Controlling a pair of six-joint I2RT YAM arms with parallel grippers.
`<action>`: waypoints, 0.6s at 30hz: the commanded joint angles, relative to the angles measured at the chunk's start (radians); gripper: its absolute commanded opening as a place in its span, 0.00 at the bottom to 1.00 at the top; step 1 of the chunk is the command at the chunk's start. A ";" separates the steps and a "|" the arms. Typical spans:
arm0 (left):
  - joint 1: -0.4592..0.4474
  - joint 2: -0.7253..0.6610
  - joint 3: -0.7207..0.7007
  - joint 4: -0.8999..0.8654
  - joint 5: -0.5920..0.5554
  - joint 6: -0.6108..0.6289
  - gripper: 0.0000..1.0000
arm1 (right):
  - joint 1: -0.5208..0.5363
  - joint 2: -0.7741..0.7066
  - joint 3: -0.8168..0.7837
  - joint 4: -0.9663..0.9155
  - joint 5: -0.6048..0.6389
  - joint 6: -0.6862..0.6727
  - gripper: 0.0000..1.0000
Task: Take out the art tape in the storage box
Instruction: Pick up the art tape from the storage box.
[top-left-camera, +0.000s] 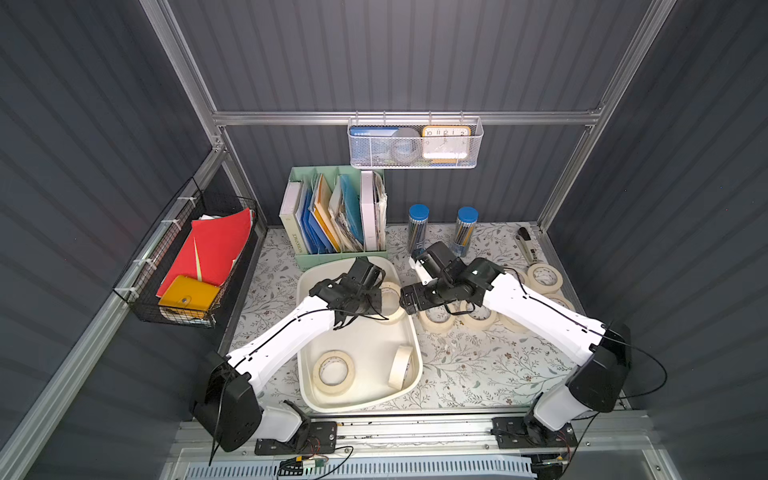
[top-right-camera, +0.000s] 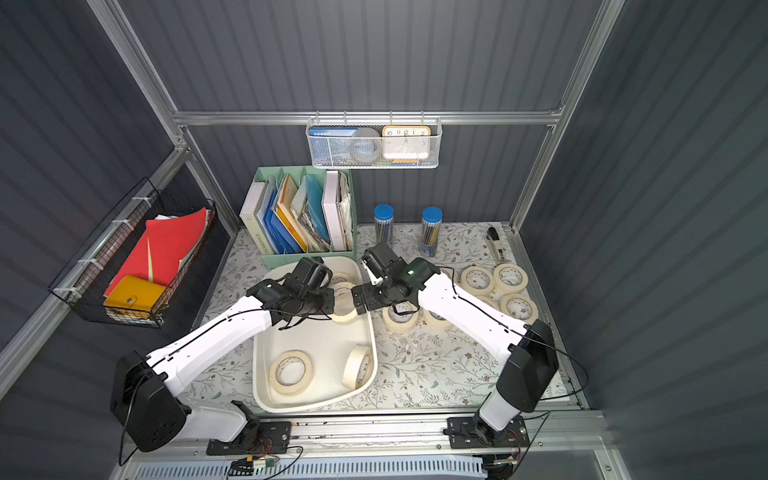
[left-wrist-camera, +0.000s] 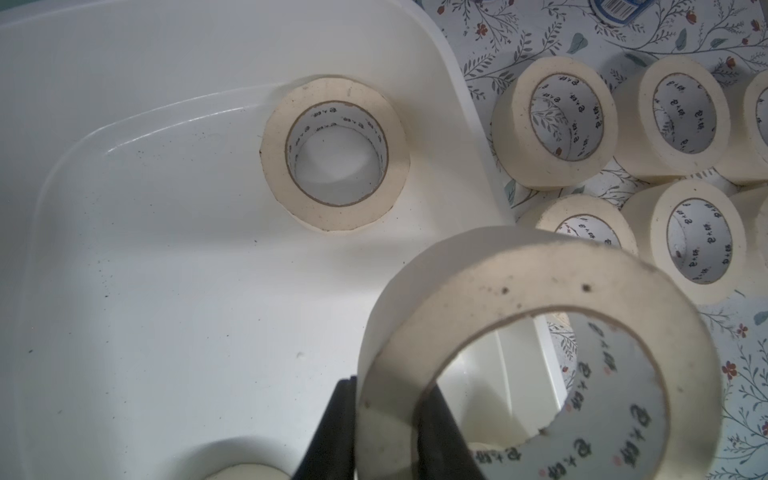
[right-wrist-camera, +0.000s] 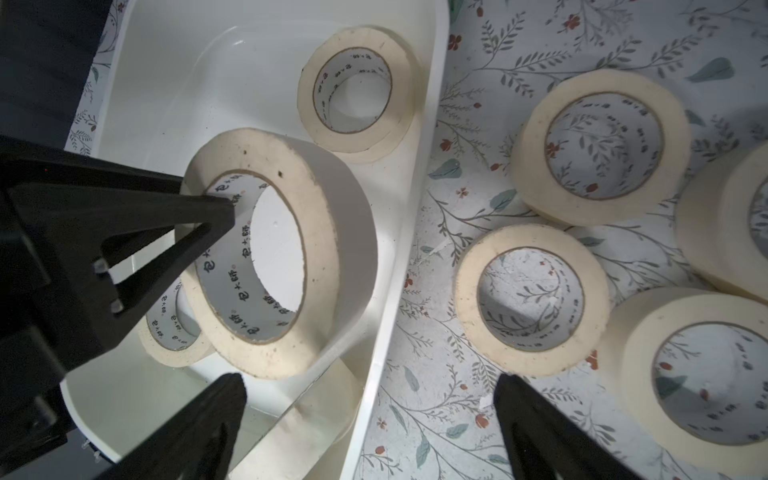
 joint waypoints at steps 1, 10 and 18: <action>-0.001 -0.015 0.024 0.027 -0.002 0.030 0.19 | 0.012 0.046 0.042 0.017 -0.023 0.018 0.95; -0.002 -0.039 0.000 0.068 0.036 0.027 0.19 | 0.011 0.134 0.078 0.066 0.042 0.033 0.58; -0.001 -0.082 -0.032 0.124 0.076 0.035 0.27 | 0.002 0.136 0.075 0.091 0.108 0.048 0.00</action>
